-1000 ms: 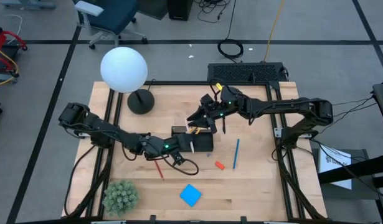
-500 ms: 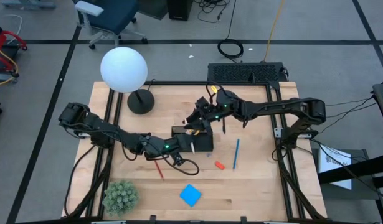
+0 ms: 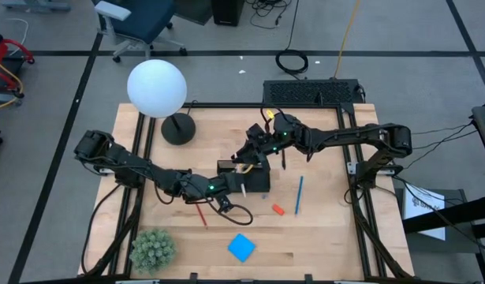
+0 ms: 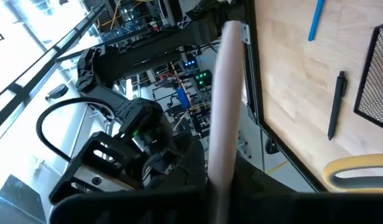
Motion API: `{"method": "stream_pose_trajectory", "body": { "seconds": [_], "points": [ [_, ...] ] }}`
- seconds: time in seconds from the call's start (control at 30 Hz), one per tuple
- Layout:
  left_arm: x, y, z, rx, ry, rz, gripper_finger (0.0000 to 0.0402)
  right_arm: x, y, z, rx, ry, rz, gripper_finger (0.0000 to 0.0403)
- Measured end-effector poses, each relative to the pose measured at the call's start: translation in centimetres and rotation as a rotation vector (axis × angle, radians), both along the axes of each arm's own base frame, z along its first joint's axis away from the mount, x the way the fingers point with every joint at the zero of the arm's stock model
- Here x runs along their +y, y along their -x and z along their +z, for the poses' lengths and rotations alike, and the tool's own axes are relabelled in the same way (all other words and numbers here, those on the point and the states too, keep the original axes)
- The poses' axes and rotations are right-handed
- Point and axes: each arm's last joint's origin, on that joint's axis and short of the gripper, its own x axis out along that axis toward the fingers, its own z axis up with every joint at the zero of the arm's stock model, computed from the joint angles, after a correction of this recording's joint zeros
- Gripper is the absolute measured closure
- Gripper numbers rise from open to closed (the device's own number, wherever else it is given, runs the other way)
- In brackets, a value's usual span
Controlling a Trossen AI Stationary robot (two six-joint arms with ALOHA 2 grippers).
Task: Pick and place office supplies into organizer
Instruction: Put the light pink pen into the desk organizer
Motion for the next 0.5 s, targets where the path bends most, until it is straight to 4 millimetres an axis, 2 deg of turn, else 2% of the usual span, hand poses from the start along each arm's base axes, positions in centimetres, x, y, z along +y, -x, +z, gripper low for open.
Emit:
{"method": "stream_pose_trajectory", "body": {
  "seconds": [0.13,0.37,0.5],
  "points": [
    [0.03,0.01,-0.03,0.001,0.005,0.01,0.0372,-0.01,-0.01,0.06,-0.011,0.015,-0.002,0.035],
    [0.12,0.05,-0.11,0.011,-0.009,0.042,0.0384,-0.04,-0.02,0.0,-0.008,0.022,-0.008,0.0351],
    [0.18,0.08,-0.24,0.021,-0.011,0.062,0.0372,-0.05,-0.03,0.0,-0.013,0.033,-0.01,0.0351]
  ]
}}
